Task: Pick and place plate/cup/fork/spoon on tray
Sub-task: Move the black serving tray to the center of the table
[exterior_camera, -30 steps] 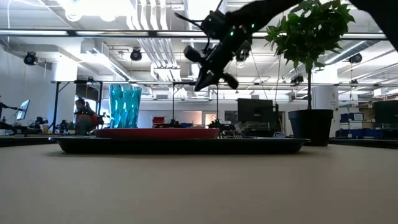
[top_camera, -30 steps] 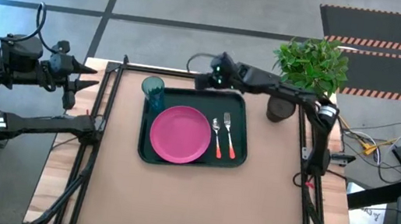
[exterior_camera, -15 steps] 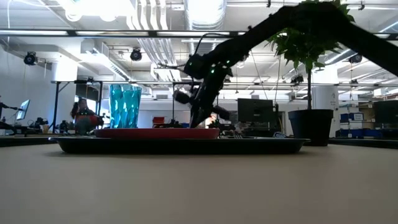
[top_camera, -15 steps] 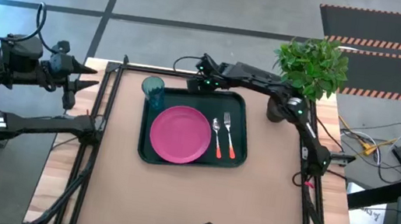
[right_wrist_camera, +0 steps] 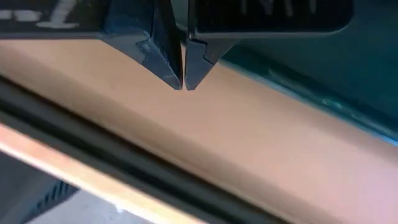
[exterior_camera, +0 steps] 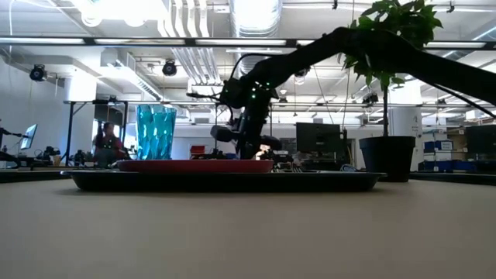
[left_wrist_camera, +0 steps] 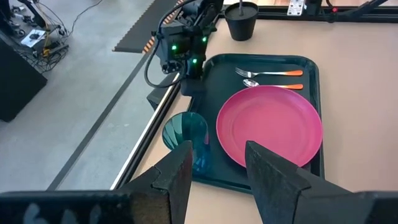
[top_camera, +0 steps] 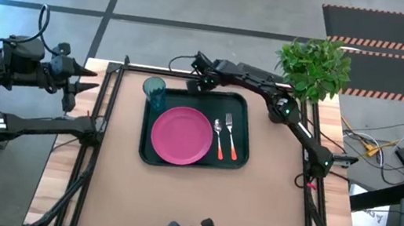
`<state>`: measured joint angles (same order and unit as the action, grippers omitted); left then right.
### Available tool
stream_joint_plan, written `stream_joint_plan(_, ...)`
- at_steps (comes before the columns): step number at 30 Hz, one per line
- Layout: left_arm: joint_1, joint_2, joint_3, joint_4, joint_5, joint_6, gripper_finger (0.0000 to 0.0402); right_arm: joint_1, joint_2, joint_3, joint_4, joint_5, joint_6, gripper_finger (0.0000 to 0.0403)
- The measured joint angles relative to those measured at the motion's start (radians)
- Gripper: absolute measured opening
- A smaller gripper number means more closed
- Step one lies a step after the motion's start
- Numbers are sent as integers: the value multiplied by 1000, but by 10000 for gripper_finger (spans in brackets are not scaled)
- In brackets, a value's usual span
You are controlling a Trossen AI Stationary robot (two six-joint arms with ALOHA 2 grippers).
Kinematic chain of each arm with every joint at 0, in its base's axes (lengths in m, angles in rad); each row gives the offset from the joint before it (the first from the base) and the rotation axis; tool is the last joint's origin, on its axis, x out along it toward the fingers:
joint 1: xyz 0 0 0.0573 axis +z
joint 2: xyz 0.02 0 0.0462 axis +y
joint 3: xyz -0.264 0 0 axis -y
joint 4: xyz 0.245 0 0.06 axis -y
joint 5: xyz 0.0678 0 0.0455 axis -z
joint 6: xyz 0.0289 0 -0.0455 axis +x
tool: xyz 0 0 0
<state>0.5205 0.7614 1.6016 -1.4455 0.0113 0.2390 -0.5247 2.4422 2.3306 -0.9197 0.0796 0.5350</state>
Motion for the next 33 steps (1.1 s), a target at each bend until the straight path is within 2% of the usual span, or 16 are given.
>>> stream_joint_plan(13, 0, 0, 0, 0, 0, 0, 131, 39, -6, -15, -112, 38, -4, 8)
stream_joint_plan(28, 0, 0, 0, -3, 0, -24, 131, 151, -7, -18, -214, 90, 0, 8)
stream_joint_plan(33, 0, 0, 0, -4, 0, -25, 131, 172, -21, -19, -243, 161, -5, 8)
